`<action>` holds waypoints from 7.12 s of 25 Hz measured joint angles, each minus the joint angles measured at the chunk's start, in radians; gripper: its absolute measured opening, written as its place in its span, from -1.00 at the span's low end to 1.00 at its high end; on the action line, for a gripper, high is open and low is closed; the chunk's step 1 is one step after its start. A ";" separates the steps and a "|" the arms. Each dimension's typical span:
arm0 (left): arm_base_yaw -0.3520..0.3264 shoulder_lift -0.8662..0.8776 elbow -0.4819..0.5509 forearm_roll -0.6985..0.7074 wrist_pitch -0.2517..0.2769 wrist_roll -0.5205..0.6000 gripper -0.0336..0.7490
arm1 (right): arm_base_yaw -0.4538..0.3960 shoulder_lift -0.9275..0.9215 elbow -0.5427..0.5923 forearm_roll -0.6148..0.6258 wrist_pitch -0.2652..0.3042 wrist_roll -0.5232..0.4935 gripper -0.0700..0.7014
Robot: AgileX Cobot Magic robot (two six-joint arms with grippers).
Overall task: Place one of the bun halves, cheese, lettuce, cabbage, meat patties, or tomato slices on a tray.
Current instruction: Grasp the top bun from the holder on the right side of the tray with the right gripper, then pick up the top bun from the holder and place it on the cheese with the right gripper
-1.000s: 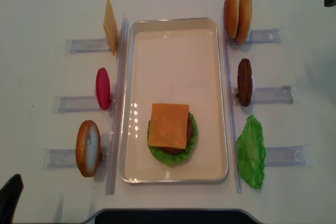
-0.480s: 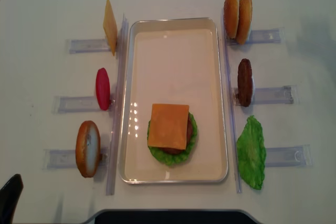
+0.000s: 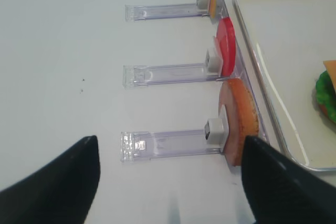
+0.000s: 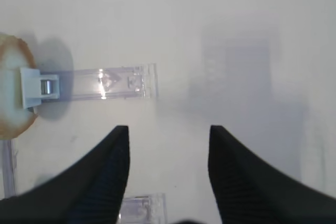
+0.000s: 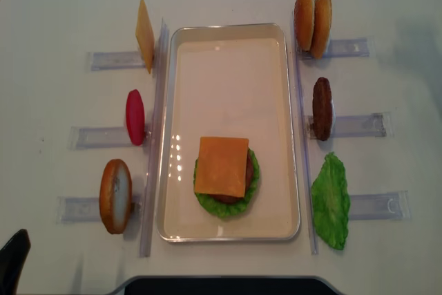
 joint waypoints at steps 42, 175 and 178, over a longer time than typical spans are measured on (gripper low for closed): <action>0.000 0.000 0.000 0.000 0.000 0.004 0.73 | 0.385 0.140 -0.079 0.003 -0.225 0.295 0.18; 0.000 0.000 0.000 0.000 0.000 0.009 0.73 | 0.629 -0.269 0.710 1.354 -0.385 -0.713 -0.20; 0.000 0.000 0.000 0.000 0.000 0.009 0.73 | 0.629 -0.227 0.710 1.387 -0.375 -0.769 -0.20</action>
